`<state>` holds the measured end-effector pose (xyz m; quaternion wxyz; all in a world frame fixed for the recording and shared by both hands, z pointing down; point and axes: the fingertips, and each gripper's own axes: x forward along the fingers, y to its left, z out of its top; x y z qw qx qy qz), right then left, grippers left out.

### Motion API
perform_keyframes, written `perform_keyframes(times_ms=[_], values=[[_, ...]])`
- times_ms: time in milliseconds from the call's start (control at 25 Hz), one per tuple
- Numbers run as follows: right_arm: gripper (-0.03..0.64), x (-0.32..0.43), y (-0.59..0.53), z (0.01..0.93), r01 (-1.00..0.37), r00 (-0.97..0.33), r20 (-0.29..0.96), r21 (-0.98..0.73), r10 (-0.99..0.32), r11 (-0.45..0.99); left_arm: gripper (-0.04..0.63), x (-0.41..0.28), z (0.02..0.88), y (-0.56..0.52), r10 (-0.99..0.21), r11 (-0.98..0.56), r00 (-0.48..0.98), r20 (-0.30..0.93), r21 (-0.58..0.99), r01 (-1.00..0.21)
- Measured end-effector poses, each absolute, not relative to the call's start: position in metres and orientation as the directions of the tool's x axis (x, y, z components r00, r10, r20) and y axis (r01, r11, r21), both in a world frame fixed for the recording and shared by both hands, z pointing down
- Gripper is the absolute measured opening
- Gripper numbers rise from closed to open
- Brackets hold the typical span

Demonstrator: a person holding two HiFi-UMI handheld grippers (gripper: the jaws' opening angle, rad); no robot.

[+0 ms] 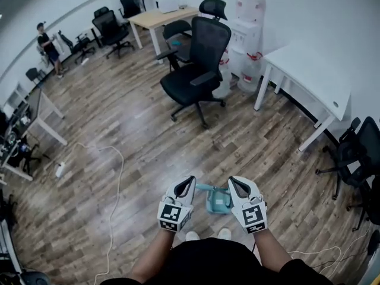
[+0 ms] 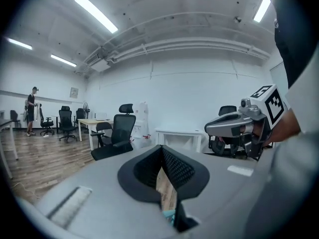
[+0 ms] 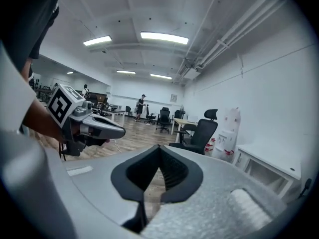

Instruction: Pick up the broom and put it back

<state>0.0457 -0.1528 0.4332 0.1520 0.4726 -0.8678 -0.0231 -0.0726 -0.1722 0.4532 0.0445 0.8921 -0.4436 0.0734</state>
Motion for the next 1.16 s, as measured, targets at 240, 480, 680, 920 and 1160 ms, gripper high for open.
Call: perform_keyframes(times_ms=[240,480,680,920,1160], values=[[0.002,0.034,-0.158,0.388,-0.818,-0.503,0.131,0.247,-0.854,0.519,0.017,-0.081,0.414,-0.182,-0.791,-0.608,0.603,0.103,-0.024,-0.793],[0.002,0.032,-0.163,0.365,-0.836,-0.485,0.073,0.254,-0.872,0.486,0.017,-0.083,0.401,-0.184,-0.787,-0.617,0.615,0.046,-0.053,-0.786],[0.002,0.026,-0.162,0.359,-0.816,-0.481,0.075,0.326,-0.874,0.477,0.017,-0.08,0.395,-0.183,-0.775,-0.631,0.63,0.042,-0.059,-0.773],[0.002,0.024,-0.163,0.355,-0.826,-0.476,0.057,0.315,-0.878,0.468,0.017,-0.078,0.389,-0.184,-0.77,-0.638,0.638,0.026,-0.07,-0.767],[0.002,0.03,-0.167,0.357,-0.823,-0.462,0.075,0.337,-0.884,0.458,0.017,-0.075,0.386,-0.186,-0.774,-0.633,0.634,0.013,-0.07,-0.771]])
